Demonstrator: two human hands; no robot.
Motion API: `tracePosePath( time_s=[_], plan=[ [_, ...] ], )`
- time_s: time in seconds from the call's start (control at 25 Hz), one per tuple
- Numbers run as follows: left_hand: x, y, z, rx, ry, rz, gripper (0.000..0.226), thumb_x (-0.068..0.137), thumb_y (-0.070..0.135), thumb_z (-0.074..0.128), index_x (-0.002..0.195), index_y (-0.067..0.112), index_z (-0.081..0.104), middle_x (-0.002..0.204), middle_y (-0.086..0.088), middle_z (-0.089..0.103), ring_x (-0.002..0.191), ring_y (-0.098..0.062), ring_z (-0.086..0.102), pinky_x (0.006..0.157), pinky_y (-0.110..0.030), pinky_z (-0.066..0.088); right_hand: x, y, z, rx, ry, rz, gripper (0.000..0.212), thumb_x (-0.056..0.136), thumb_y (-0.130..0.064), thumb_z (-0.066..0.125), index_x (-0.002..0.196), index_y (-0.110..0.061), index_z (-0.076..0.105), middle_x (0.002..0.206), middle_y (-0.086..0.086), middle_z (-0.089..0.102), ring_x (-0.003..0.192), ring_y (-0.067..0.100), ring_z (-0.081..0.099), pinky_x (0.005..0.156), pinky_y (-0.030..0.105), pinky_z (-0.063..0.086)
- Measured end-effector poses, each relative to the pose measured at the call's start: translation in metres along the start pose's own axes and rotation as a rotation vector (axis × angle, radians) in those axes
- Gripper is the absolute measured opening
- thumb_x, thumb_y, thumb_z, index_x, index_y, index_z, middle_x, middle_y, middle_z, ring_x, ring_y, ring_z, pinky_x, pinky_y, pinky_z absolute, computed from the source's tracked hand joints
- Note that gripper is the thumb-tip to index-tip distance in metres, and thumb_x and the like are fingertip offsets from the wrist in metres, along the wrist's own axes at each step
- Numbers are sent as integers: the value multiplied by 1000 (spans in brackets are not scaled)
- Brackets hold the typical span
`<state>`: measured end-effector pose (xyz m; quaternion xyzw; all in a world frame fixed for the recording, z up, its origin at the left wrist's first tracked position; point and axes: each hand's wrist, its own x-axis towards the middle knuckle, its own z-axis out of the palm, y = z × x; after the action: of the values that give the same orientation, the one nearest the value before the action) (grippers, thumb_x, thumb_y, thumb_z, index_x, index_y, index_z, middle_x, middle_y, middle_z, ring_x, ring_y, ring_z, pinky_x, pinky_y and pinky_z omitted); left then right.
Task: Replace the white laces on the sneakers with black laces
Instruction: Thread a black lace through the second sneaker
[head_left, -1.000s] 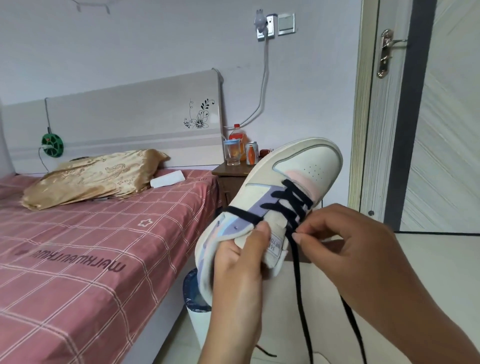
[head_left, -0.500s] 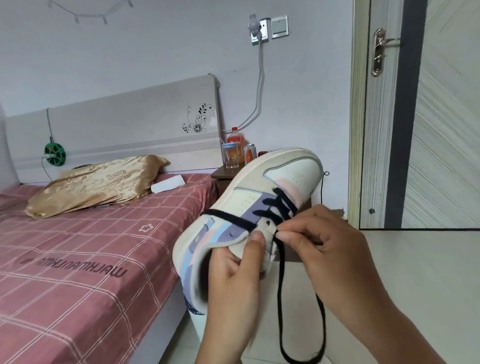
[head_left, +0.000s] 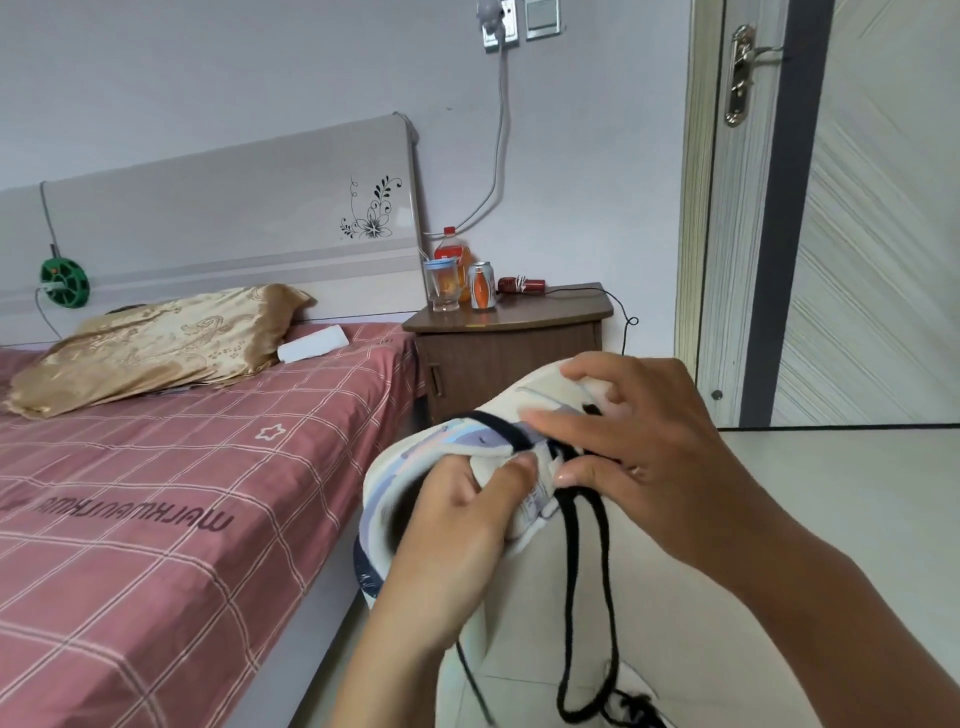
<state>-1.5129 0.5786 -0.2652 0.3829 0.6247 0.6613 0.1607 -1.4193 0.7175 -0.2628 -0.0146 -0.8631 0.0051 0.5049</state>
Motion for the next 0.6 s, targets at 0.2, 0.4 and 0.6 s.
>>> tracePosePath(
  time_s=[0.2,0.4,0.6],
  plan=[
    [10,-10,-10,-118,-80,-268,18,87,7,54,70,5,60,59,-12,55,48,-18,52,46,-22,41,-8,-6,6,304,-184,148,14,75,-37,66,73,-25,71,83,-16,67,86,9,57,79,27,43],
    [18,-36,-20,176,-83,-445,15,78,11,57,63,14,57,51,2,52,45,-12,49,49,-19,36,-19,35,-7,462,-310,685,7,78,-22,73,74,-20,68,74,-7,68,67,6,60,62,8,43],
    [19,-43,-29,345,-274,-514,10,68,21,59,63,13,56,61,-6,50,56,-18,46,60,-29,35,-96,118,-1,-79,-301,1122,13,89,-21,63,87,-8,65,91,13,67,84,27,59,72,31,40]
  ],
)
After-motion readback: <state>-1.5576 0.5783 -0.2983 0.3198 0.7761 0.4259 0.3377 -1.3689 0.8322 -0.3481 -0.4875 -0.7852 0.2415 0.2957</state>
